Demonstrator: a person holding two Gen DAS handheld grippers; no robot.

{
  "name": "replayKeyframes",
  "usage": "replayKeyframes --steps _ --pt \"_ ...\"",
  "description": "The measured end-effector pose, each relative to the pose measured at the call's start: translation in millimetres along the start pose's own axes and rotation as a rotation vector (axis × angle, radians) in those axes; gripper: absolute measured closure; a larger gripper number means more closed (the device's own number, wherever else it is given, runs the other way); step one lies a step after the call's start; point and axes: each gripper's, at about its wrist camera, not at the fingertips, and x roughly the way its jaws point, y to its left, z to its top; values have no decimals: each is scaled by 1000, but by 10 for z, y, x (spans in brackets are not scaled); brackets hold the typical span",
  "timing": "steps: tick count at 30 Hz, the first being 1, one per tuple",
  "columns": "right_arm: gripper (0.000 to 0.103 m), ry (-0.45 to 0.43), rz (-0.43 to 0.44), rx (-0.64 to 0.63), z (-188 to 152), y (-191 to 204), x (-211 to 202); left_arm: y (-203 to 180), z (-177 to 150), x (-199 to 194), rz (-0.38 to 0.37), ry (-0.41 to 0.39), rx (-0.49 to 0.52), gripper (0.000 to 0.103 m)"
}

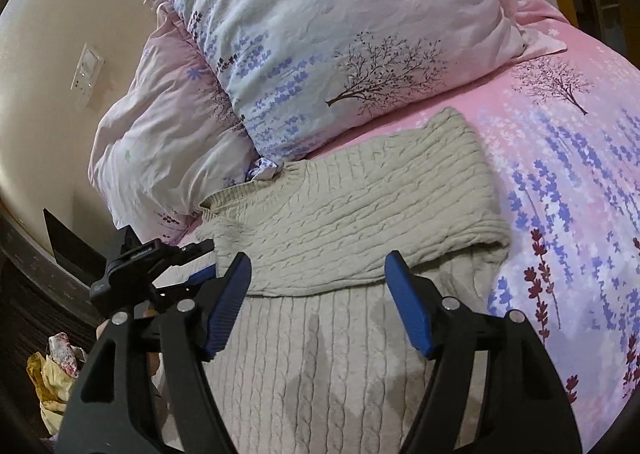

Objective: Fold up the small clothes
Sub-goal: 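Grasp the cuff of the other sleeve with the left tool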

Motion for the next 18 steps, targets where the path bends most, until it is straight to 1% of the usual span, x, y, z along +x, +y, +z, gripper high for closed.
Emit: replayKeyframes --steps 1,2,3,4,7,10,12,13,15,18 --pt "34 -4 0 8 2 -12 -12 8 5 -1 -13 -19 -23 68" --pt "34 -7 -3 11 6 -26 -25 24 16 -10 -28 -34 -40 85" --pt "34 -11 -8 13 11 -35 -45 50 13 -50 -40 -52 -54 92" --pt "34 -18 -15 11 23 -46 -75 67 7 -114 -51 -78 -57 96" --pt "34 -55 -46 11 116 -96 -178 51 -8 -347 -40 -167 -12 97" --pt "34 -104 -86 39 272 -214 -266 37 -19 -408 -23 -184 22 98" --pt "34 -120 -105 67 351 -303 -295 109 -49 -395 -11 -180 -6 98" --pt "34 -123 -109 77 375 -336 -303 142 -74 -416 -6 -184 -16 98" --pt "34 -127 -126 85 418 -400 -315 155 -182 -527 2 -226 -10 98" --pt "32 -112 -177 69 502 -474 -265 90 -384 -735 36 -310 68 98"
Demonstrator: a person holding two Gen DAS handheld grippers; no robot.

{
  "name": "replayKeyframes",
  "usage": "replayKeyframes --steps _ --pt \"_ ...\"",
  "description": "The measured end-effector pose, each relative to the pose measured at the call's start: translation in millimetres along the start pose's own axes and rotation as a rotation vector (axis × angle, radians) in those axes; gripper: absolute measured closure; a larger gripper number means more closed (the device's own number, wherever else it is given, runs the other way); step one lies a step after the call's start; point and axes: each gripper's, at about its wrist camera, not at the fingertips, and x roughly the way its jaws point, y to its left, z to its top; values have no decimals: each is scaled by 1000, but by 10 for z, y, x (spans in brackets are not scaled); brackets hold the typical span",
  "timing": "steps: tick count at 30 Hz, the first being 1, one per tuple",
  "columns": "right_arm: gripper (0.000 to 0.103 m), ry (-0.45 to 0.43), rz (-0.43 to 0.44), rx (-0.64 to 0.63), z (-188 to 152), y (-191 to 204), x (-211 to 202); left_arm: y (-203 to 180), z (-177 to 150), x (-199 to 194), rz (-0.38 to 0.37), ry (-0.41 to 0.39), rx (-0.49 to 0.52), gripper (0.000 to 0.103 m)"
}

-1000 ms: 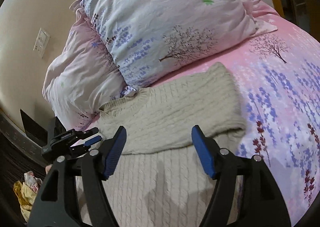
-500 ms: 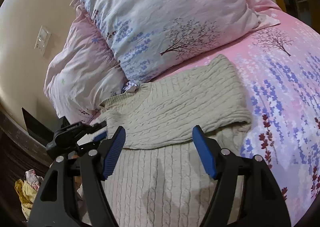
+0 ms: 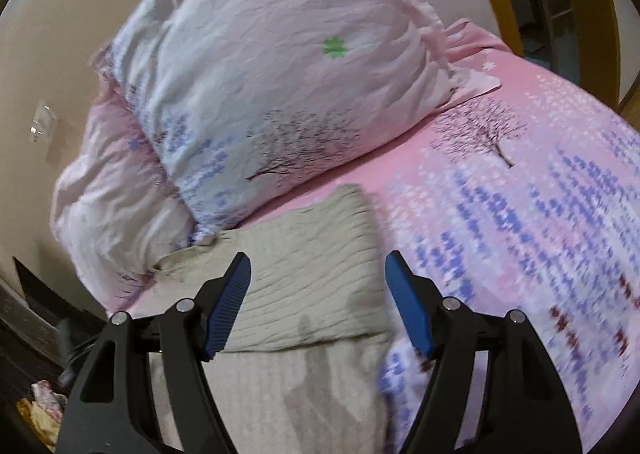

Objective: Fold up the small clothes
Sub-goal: 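Grasp the cuff of the other sleeve with the left tool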

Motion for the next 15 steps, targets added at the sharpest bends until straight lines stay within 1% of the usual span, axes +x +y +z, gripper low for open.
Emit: replayKeyframes --steps 1,5,6,7,9,10,12,15 --pt "31 17 -14 3 58 -37 76 6 -34 -53 25 -14 8 98" --pt "32 77 -51 34 180 -153 355 121 -87 -73 44 -1 -30 98" --pt "37 96 -49 31 179 -155 425 155 -92 -56 65 1 -30 98" --pt "40 124 -54 22 178 -153 524 193 -89 -38 70 5 -45 98" --pt "53 161 -63 7 148 -131 639 228 -58 -10 74 5 -58 98" --pt "56 174 -63 0 129 -120 687 238 -40 -31 74 -3 -55 98" --pt "68 197 -51 0 77 -94 763 195 29 -79 79 -32 -18 98" --pt "68 204 -36 -18 18 -18 796 197 126 -132 89 -62 -14 98"
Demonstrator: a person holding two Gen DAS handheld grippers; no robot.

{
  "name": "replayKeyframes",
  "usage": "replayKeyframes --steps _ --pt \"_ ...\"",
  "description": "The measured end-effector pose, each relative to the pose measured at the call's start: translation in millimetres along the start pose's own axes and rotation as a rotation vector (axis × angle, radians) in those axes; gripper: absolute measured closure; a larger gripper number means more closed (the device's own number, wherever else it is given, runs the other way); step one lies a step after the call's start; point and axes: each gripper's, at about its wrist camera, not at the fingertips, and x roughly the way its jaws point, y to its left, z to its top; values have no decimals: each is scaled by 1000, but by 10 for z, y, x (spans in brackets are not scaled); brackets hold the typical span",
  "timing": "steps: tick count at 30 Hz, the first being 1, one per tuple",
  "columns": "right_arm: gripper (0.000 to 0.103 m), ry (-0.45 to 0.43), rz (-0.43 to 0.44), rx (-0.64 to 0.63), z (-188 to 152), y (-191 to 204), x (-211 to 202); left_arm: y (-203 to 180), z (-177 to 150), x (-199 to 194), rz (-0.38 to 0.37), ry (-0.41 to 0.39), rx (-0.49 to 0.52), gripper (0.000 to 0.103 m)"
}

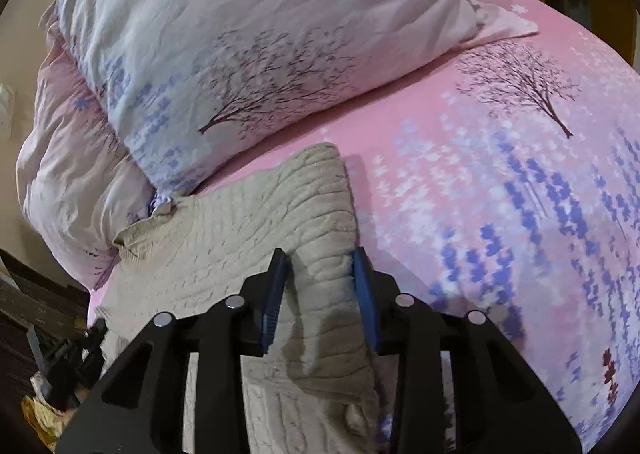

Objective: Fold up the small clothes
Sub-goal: 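Grasp the cuff of the other sleeve with the left tool, then fold the held sleeve across the sweater body with the left tool, then release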

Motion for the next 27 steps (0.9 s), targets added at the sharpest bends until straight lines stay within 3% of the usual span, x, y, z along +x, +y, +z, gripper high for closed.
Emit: replayKeyframes --steps 1,3,9,11,14,15,16,18,21,23,25,26,27 --pt "71 -3 -6 -11 -15 32 0 28 37 -15 15 -12 -2 98" --pt "87 -4 -38 -31 -26 87 16 88 59 -5 45 -12 -7 98" --pt "89 -20 -167 -84 -82 159 85 171 -57 93 95 45 10 98" --pt "83 -23 -190 -94 -90 204 80 183 -37 74 80 57 -1 98" --pt "56 -59 -179 -117 -133 303 3 246 -8 92 73 79 -16 98" --pt "57 -57 -210 -144 -142 349 29 259 -5 104 69 82 -26 98" --pt "57 -19 -297 -185 -170 403 140 262 0 98 68 85 -27 98" --pt "57 -44 -313 -189 -178 427 117 243 8 79 73 102 -16 98" --pt "54 -88 -275 -194 -234 555 -12 285 30 -99 61 118 -10 98" --pt "45 -99 -248 -259 -293 753 -66 415 77 -354 48 117 -11 97" --pt "38 -80 -202 -348 -385 1002 -43 616 147 -615 67 89 -36 69" --pt "36 -66 -192 -381 -417 1089 -25 699 177 -714 89 68 -49 45" --pt "35 -49 -184 -415 -462 1200 41 818 223 -867 114 30 -70 42"
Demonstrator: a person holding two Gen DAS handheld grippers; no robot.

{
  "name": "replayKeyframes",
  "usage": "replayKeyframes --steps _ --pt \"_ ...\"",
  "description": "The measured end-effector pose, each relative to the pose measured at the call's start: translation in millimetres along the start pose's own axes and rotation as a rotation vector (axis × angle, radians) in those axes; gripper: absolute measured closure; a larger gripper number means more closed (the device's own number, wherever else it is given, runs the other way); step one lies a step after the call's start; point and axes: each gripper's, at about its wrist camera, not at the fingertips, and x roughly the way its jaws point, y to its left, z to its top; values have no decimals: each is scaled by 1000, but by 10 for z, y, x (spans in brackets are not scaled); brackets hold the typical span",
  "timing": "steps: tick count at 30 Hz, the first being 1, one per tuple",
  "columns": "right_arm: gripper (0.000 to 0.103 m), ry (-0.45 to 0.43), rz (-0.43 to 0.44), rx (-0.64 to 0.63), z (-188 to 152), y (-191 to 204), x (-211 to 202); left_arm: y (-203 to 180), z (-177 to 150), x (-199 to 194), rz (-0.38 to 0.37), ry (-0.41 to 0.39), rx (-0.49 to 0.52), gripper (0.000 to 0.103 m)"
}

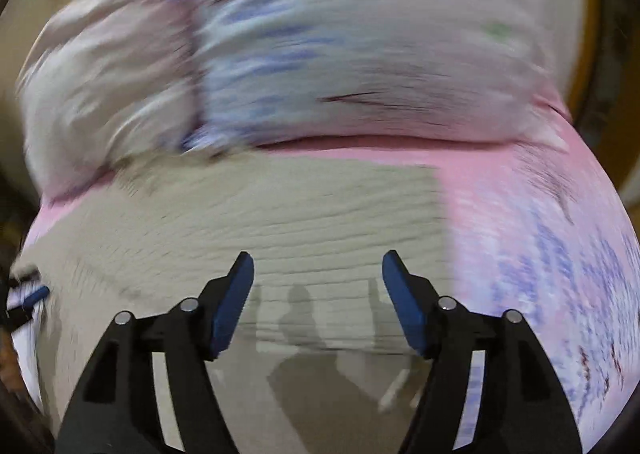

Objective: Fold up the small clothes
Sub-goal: 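Fold the held sleeve across the sweater body with the left tool, then release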

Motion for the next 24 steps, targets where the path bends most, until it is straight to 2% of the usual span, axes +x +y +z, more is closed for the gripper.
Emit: replayKeyframes --steps 3,8,10,14,16,20,22,24 --pt "34 42 17 -80 -4 314 163 489 211 -478 62 -113 -88 42" --pt "34 82 73 -86 -54 551 285 1182 484 -834 129 -194 -274 42" --pt "34 85 79 -102 -75 633 281 1403 593 -884 98 -214 -335 50" --pt "33 92 83 -116 -88 704 263 1523 743 -854 91 -239 -385 59" --pt "33 92 85 -117 -93 714 262 1574 809 -827 79 -243 -407 67" --pt "33 96 83 -116 -96 708 272 1633 845 -683 36 -223 -434 92" --pt "33 97 85 -111 -101 688 279 1573 824 -599 2 -206 -430 95" --pt "33 94 87 -107 -100 667 269 1434 806 -603 -32 -234 -399 96"
